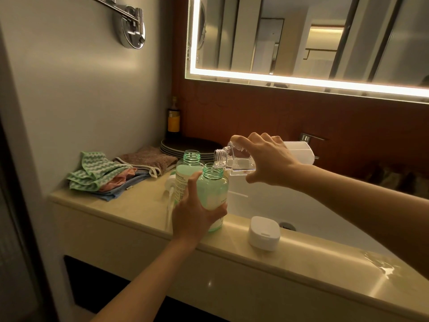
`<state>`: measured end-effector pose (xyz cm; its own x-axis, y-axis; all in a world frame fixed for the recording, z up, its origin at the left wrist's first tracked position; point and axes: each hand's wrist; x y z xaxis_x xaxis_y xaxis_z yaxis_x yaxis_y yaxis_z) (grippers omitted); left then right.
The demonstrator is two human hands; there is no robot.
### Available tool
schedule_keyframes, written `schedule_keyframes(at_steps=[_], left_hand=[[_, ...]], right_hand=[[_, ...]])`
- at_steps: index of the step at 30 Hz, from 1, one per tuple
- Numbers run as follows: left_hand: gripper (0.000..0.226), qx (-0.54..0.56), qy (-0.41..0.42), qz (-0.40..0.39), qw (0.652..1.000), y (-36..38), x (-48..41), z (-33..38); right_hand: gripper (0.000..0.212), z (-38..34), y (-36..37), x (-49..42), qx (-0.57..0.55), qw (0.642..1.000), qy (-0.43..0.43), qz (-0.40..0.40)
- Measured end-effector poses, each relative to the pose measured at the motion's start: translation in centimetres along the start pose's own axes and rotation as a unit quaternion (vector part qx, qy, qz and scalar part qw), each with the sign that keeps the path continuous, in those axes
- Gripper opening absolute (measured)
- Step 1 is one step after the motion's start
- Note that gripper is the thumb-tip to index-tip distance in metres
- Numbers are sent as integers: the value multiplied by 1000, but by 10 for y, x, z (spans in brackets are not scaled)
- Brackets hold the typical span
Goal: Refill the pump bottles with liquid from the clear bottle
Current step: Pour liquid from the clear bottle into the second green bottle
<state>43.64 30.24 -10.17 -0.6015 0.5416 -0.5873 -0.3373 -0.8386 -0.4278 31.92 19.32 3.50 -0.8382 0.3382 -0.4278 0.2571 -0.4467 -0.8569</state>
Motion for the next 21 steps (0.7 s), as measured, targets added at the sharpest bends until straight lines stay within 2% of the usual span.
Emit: schedule_keyframes(at_steps=[21], left_hand=[[90, 0, -6, -12, 1000, 0, 1, -2]], right_hand=[[92, 1, 0, -3, 21, 1000, -6, 2]])
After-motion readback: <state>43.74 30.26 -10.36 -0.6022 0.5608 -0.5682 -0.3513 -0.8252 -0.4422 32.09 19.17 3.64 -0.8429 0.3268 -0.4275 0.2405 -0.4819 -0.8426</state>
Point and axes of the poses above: each hand's wrist, its own x-axis away from the middle knuckle, its own y-axis out of the palm, z = x × y, and after that the axes turned 1 degree about -z, right-handed
